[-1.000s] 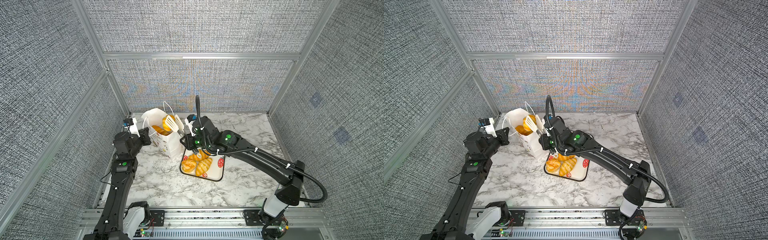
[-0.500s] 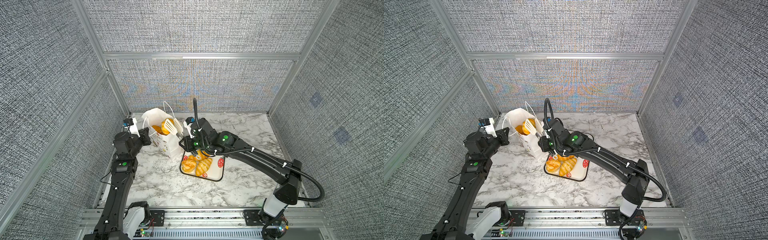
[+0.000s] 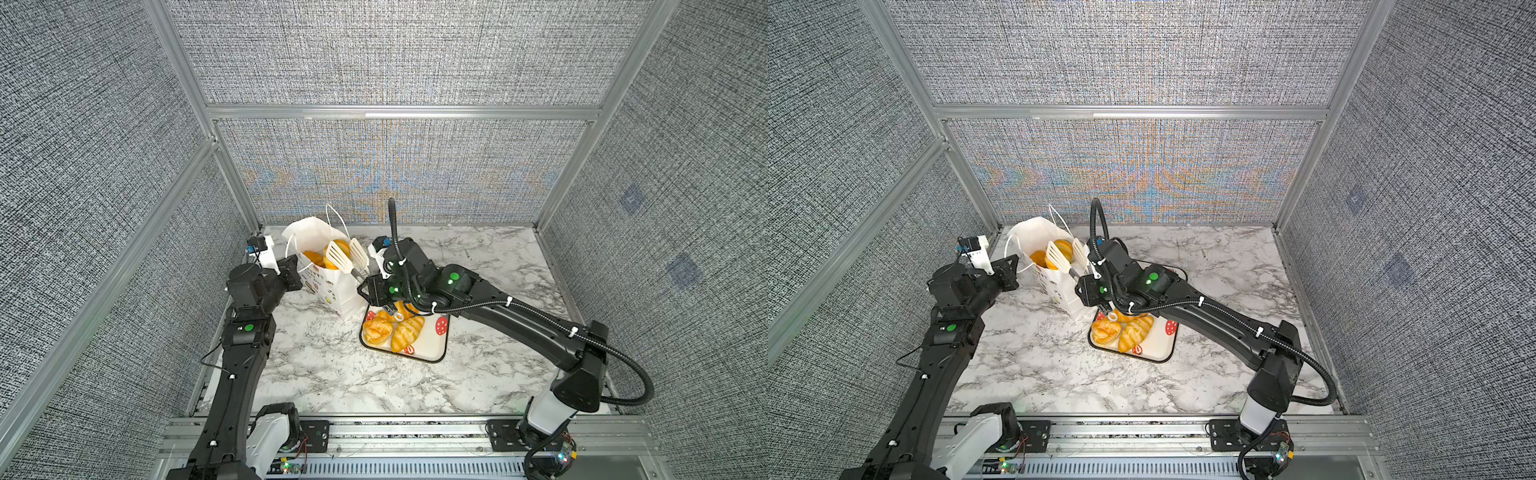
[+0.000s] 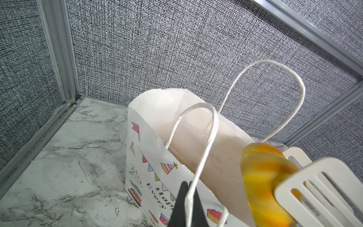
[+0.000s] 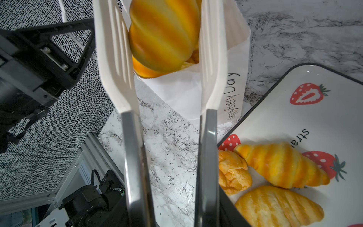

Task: Pack bread into a paper bag
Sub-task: Place the bread in the paper bag.

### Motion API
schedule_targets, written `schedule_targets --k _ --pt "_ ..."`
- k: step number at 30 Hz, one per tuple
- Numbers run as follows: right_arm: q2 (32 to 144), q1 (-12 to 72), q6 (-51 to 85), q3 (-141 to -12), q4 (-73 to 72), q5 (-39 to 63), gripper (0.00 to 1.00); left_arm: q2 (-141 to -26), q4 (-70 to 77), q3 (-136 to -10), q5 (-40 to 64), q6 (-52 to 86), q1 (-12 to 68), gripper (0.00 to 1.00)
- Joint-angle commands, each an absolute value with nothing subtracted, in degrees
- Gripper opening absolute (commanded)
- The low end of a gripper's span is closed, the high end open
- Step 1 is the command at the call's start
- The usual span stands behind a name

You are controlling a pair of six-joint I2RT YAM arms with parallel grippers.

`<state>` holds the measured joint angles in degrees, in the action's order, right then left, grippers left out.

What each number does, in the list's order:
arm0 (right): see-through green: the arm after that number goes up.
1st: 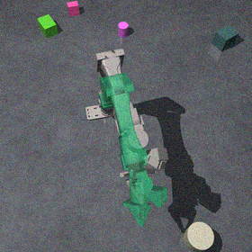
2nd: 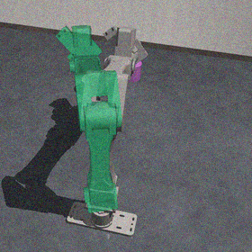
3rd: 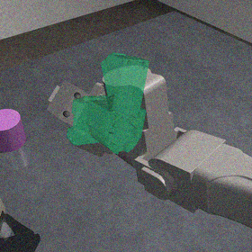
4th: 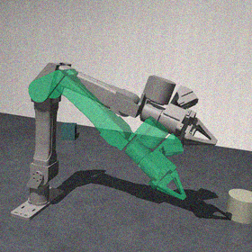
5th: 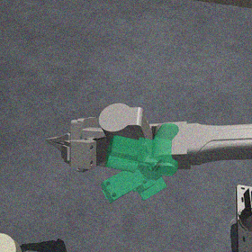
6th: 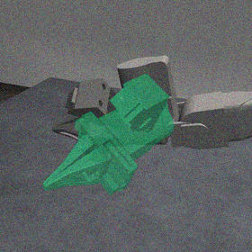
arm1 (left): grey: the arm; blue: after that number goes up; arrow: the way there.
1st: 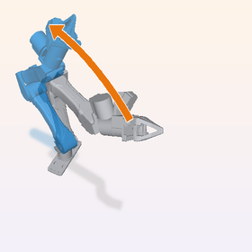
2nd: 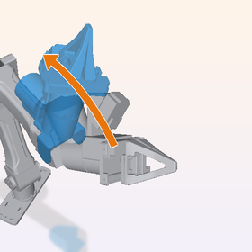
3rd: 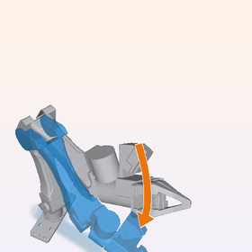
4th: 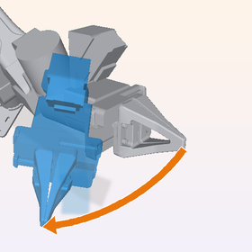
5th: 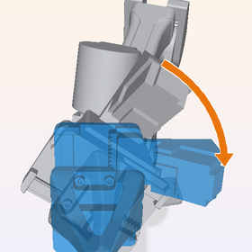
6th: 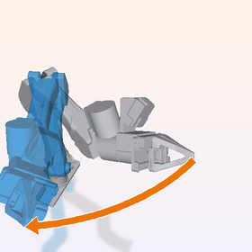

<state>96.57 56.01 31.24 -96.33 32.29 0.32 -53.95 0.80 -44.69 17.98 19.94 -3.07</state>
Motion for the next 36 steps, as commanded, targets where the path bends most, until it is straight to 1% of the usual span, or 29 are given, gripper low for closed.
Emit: schedule_targets --k 1,8,27,36 --pt "96.2 56.0 31.6 -96.2 30.4 -0.2 0.51 -53.9 2.6 -44.6 18.4 19.7 -3.1 0.00" --pt "95.8 56.0 31.6 -95.8 30.4 -0.5 0.54 -53.8 2.5 -44.5 18.3 19.6 -3.1 0.00" --pt "92.1 56.1 30.0 -96.9 33.2 -3.3 0.54 -53.5 2.5 -44.4 18.1 19.4 -3.1 0.00" --pt "87.8 56.0 30.0 -93.9 35.1 -7.0 0.54 -53.4 2.6 -44.6 18.1 19.4 -3.1 0.00"
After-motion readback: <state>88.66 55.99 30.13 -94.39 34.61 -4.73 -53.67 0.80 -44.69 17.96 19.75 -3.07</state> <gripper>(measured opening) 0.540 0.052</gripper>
